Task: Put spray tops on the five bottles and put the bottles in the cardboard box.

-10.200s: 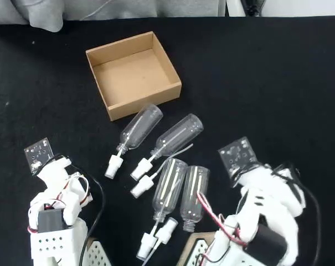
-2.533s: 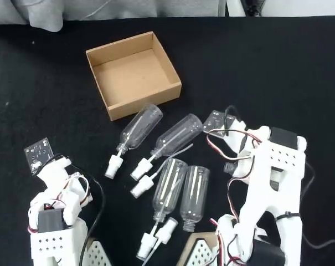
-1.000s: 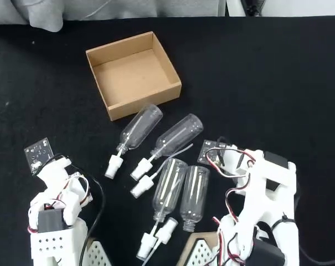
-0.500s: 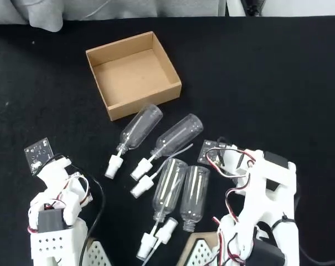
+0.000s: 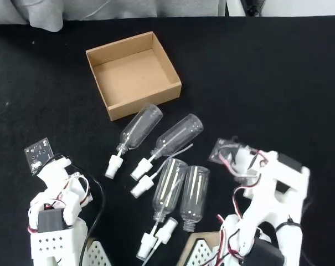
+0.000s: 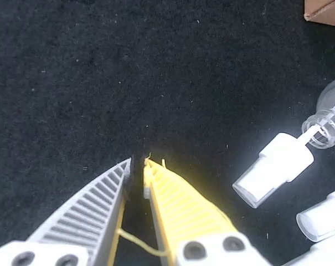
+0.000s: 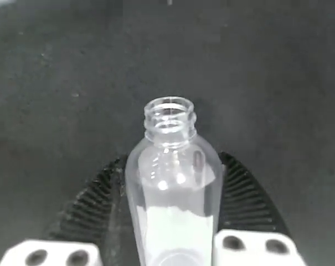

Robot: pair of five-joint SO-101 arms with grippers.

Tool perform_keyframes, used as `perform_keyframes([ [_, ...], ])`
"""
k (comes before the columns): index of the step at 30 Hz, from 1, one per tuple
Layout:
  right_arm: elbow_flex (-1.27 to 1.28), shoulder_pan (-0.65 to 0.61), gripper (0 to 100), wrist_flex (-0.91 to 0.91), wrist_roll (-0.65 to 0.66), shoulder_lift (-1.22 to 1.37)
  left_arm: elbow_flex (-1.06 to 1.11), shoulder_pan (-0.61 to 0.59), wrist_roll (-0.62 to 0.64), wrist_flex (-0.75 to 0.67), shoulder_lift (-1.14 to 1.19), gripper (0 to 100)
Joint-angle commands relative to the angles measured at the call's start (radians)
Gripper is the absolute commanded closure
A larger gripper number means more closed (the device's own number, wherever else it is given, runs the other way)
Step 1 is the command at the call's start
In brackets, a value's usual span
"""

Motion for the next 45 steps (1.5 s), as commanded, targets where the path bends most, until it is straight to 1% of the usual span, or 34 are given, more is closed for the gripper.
perform_keyframes([
  [1, -0.16, 0.025, 84.7, 0.133, -0.104, -0.002, 0.024, 0.002, -0.002, -0.003, -0.005, 97],
  [5, -0.237, 0.021, 84.7, 0.238, -0.169, -0.002, 0.024, 0.002, -0.002, -0.003, -0.005, 97],
  [10, -0.275, 0.012, 84.7, 0.311, -0.184, -0.002, 0.024, 0.002, -0.002, -0.003, -0.005, 97],
  [20, -0.308, 0.005, 84.7, 0.322, -0.338, -0.004, 0.024, 0.002, -0.002, -0.003, -0.005, 97],
  [24, -0.308, -0.054, 84.7, 0.322, -0.431, -0.004, 0.024, 0.002, -0.002, -0.003, -0.005, 97],
  [30, -0.308, -0.175, 84.7, 0.322, -0.589, -0.004, 0.024, 0.002, -0.002, -0.003, -0.005, 97],
  [37, -0.321, -0.315, 84.7, 0.324, -0.743, -0.004, 0.024, 0.002, -0.002, -0.003, -0.005, 97],
  [41, -0.355, -0.356, 84.7, 0.324, -0.839, -0.004, 0.024, 0.002, -0.002, -0.003, -0.005, 97],
  [45, -0.366, -0.371, 84.7, 0.324, -0.881, -0.004, 0.024, 0.002, -0.002, -0.003, -0.005, 97],
])
